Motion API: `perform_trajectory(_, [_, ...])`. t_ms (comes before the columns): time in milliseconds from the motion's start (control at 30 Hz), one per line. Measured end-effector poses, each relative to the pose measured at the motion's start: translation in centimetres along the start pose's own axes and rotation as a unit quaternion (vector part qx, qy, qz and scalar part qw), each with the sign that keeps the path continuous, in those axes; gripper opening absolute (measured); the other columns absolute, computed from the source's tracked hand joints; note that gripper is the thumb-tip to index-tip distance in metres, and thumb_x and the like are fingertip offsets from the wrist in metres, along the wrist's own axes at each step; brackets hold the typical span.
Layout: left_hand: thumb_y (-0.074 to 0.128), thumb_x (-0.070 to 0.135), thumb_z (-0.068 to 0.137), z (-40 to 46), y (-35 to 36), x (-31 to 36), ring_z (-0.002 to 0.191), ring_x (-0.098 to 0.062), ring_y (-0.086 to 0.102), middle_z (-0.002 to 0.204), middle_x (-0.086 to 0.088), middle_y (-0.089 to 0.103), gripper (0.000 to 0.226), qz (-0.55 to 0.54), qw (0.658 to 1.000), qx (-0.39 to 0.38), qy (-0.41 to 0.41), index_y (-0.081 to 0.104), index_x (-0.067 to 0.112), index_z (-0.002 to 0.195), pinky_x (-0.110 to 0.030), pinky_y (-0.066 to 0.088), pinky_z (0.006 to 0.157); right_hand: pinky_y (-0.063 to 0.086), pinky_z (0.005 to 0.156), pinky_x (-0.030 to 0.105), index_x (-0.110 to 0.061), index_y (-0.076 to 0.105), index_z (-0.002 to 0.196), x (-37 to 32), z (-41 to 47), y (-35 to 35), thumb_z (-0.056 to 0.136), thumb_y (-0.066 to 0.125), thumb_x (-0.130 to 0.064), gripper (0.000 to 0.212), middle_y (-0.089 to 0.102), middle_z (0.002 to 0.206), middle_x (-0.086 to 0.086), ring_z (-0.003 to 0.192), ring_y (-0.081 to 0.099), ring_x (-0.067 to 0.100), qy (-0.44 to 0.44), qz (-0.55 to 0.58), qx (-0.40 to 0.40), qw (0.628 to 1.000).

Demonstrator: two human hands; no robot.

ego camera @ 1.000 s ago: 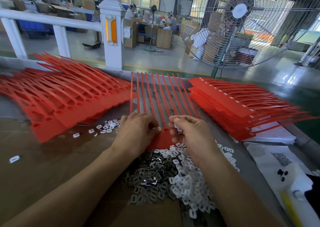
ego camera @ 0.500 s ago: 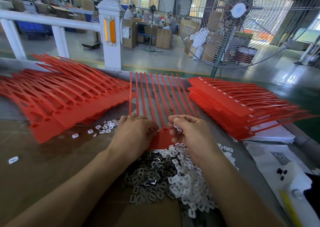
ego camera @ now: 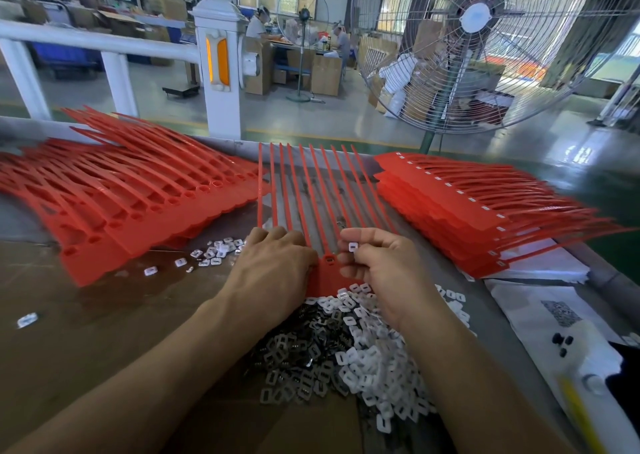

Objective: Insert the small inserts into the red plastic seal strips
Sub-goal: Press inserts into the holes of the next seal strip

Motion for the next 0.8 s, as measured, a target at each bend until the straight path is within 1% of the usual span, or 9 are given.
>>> perform_trajectory(100, [0.041, 0.032, 0.100, -0.3, -0.2, 0.3, 0.111, -0.013, 0.049, 0.115, 0.013, 0.057, 0.029, 0.017, 1.000, -0.002, 0.009, 0.064, 0.037, 0.117, -0.033, 0.029, 0.095, 0.060, 0.067, 0.026, -0.010, 0.077, 0.097, -0.1, 0.0, 0.1, 0.096, 0.055, 0.012, 0.031, 0.080, 0.091, 0.008, 0.081, 0.078, 0.023, 0.003, 0.019, -0.009, 1.000])
perform_trajectory(200, [0.043, 0.031, 0.098, -0.5, -0.2, 0.1, 0.113, -0.013, 0.047, 0.117, 0.014, 0.056, 0.030, -0.004, 1.000, -0.011, -0.001, 0.063, 0.037, 0.120, -0.033, 0.028, 0.095, 0.061, 0.067, 0.026, -0.007, 0.076, 0.101, -0.2, -0.2, 0.1, 0.096, 0.059, 0.010, 0.025, 0.080, 0.094, 0.011, 0.086, 0.079, 0.026, 0.007, 0.031, -0.023, 0.999])
perform_trajectory(467, [0.044, 0.039, 0.102, -0.8, -0.1, -0.6, 0.122, -0.013, 0.045, 0.126, 0.017, 0.057, 0.033, -0.061, 0.998, -0.015, -0.012, 0.061, 0.043, 0.130, -0.036, 0.030, 0.105, 0.062, 0.069, 0.027, -0.008, 0.075, 0.105, -0.7, -0.7, 0.1, 0.097, 0.064, 0.005, 0.019, 0.079, 0.099, 0.013, 0.087, 0.079, 0.025, -0.005, 0.008, -0.013, 1.000])
perform_trajectory(567, [0.051, 0.037, 0.100, -0.9, -0.7, -0.5, 0.120, -0.014, 0.047, 0.125, 0.016, 0.058, 0.031, -0.077, 0.997, 0.022, -0.008, 0.063, 0.039, 0.128, -0.036, 0.032, 0.102, 0.062, 0.069, 0.027, -0.009, 0.074, 0.107, -1.1, -1.0, 0.3, 0.098, 0.064, 0.004, 0.018, 0.080, 0.100, 0.011, 0.087, 0.079, 0.023, -0.008, 0.009, -0.014, 1.000])
perform_trajectory(633, [0.057, 0.037, 0.096, -0.9, -1.4, -0.2, 0.114, -0.015, 0.051, 0.117, 0.014, 0.061, 0.027, -0.099, 0.993, 0.069, 0.000, 0.067, 0.034, 0.121, -0.035, 0.036, 0.096, 0.062, 0.068, 0.027, -0.008, 0.073, 0.109, -1.2, -1.1, 0.3, 0.099, 0.064, 0.002, 0.017, 0.080, 0.098, 0.010, 0.087, 0.079, 0.022, -0.003, 0.026, -0.008, 1.000])
perform_trajectory(700, [0.057, 0.040, 0.095, -0.8, -1.9, 0.3, 0.106, -0.014, 0.054, 0.109, 0.014, 0.062, 0.023, -0.126, 0.986, 0.111, 0.016, 0.069, 0.033, 0.113, -0.034, 0.038, 0.089, 0.062, 0.068, 0.027, -0.008, 0.072, 0.109, -1.3, -1.2, 0.5, 0.099, 0.063, 0.002, 0.016, 0.080, 0.095, 0.010, 0.086, 0.079, 0.023, 0.005, 0.037, -0.009, 0.999])
perform_trajectory(800, [0.065, 0.038, 0.094, -0.8, -2.1, 1.0, 0.099, -0.013, 0.054, 0.103, 0.015, 0.061, 0.016, -0.131, 0.981, 0.128, 0.058, 0.071, 0.035, 0.109, -0.035, 0.039, 0.085, 0.063, 0.068, 0.029, -0.005, 0.072, 0.108, -1.2, -1.3, 1.0, 0.098, 0.065, 0.002, 0.014, 0.079, 0.095, 0.017, 0.086, 0.079, 0.026, 0.020, 0.049, -0.022, 0.998])
Point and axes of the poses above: each hand's wrist, its own z-axis towards the middle knuckle, its own y-axis out of the palm, x = y × z, the point moved 2 cm from there along z, towards the middle knuckle
